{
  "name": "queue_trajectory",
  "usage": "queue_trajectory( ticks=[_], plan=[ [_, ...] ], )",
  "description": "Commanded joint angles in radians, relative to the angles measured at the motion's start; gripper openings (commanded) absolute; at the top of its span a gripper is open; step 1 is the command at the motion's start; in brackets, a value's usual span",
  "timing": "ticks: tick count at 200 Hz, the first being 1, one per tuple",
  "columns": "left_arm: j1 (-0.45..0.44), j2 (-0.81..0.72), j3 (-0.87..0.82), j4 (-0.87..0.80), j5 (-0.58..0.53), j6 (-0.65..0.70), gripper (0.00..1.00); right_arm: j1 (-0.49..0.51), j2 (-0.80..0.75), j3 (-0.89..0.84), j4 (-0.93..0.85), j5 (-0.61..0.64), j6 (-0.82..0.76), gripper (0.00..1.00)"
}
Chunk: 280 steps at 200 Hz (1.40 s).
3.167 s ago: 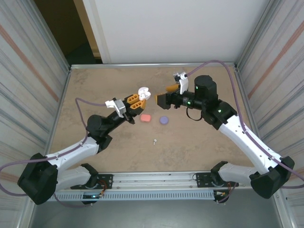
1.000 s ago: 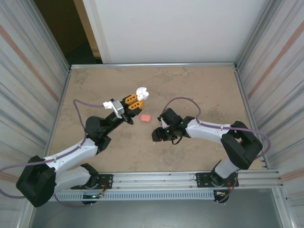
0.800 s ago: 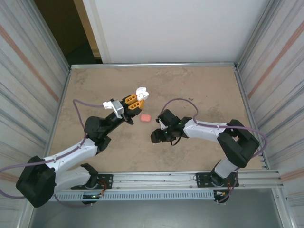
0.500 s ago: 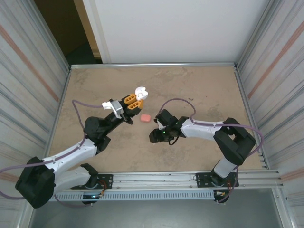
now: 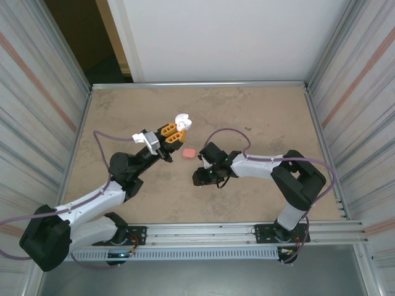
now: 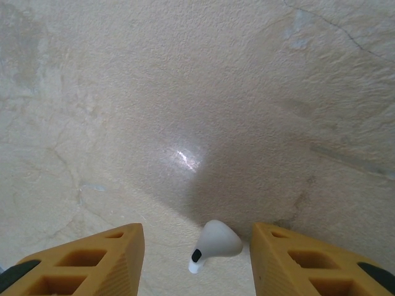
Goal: Insert the wireless bluetooth earbuds into the charging case
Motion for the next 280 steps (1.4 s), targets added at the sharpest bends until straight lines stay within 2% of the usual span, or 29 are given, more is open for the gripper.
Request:
queue_trajectory(
  ticks=[1, 52, 133, 142, 196, 280],
  plan=[
    [-0.008, -0.029, -0.004, 0.018, -0.013, 0.021, 0.0, 0.014, 0.023, 0.027, -0.008, 0.0, 0.02, 0.47],
    [-0.007, -0.029, -0.003, 0.017, -0.015, 0.024, 0.0, 0.018, 0.046, 0.04, -0.024, 0.001, 0.014, 0.39],
    [-0.007, -0.037, -0.006, 0.013, -0.017, 0.027, 0.0, 0.032, 0.076, 0.071, -0.084, 0.031, -0.008, 0.33],
    [-0.007, -0.037, -0.006, 0.014, -0.016, 0.027, 0.0, 0.033, 0.075, 0.072, -0.087, 0.036, -0.01, 0.3],
    [-0.008, -0.038, -0.007, 0.009, -0.021, 0.026, 0.0, 0.036, 0.048, 0.07, -0.086, 0.049, -0.012, 0.23],
    [-0.007, -0.031, -0.006, 0.011, -0.027, 0.027, 0.0, 0.023, -0.042, 0.065, -0.077, 0.056, -0.018, 0.22]
  ],
)
